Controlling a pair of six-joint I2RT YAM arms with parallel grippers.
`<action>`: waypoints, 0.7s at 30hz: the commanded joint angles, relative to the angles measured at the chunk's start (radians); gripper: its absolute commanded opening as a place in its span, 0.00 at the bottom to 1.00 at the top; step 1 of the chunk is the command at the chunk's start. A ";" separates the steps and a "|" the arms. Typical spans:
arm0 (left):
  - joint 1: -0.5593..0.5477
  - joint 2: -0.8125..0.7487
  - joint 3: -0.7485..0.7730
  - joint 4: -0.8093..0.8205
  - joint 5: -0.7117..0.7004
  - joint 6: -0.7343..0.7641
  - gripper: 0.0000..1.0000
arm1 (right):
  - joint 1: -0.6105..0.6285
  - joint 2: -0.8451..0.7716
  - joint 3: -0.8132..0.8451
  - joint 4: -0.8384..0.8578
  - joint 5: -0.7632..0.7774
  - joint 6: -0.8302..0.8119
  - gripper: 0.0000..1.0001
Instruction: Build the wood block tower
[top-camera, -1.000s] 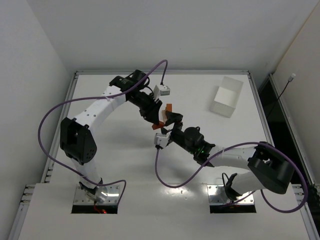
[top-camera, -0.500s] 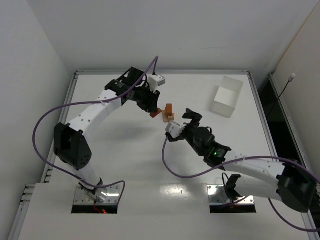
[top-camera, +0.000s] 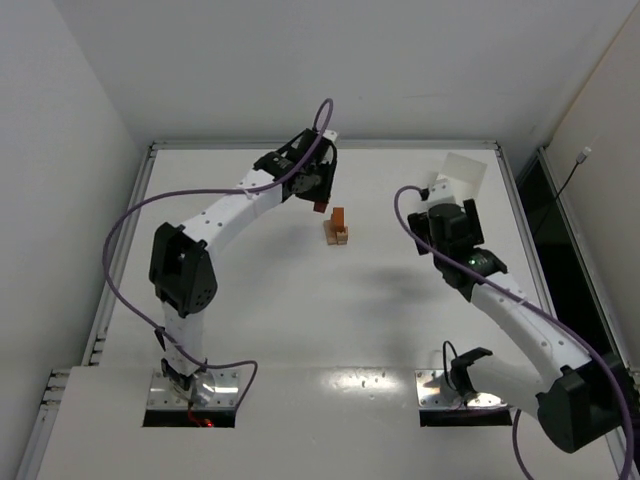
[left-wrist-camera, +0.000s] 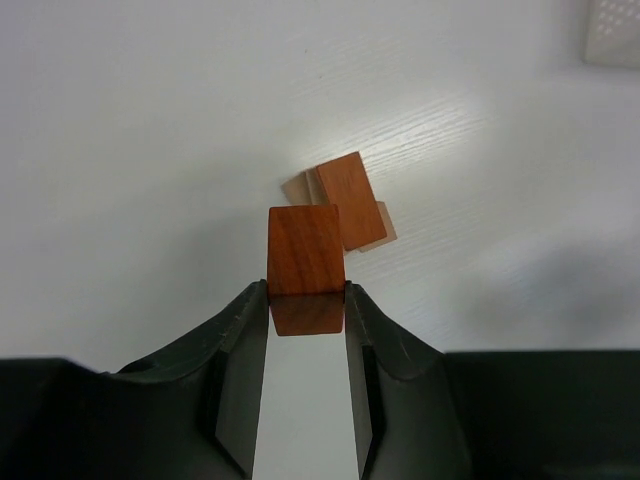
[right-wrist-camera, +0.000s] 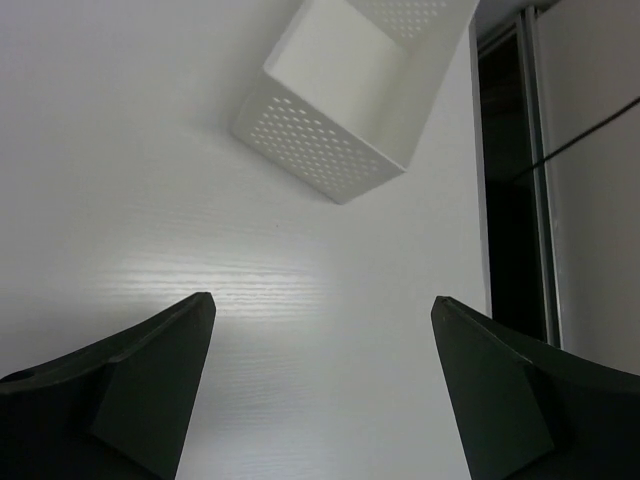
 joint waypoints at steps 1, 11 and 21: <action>-0.020 0.045 0.058 -0.032 -0.055 -0.117 0.00 | -0.083 0.006 0.085 -0.100 -0.054 0.182 0.86; -0.051 0.096 0.070 -0.023 -0.046 -0.151 0.00 | -0.140 0.015 0.127 -0.109 -0.113 0.191 0.82; -0.080 0.144 0.070 0.012 -0.096 -0.151 0.00 | -0.171 0.015 0.136 -0.109 -0.154 0.200 0.80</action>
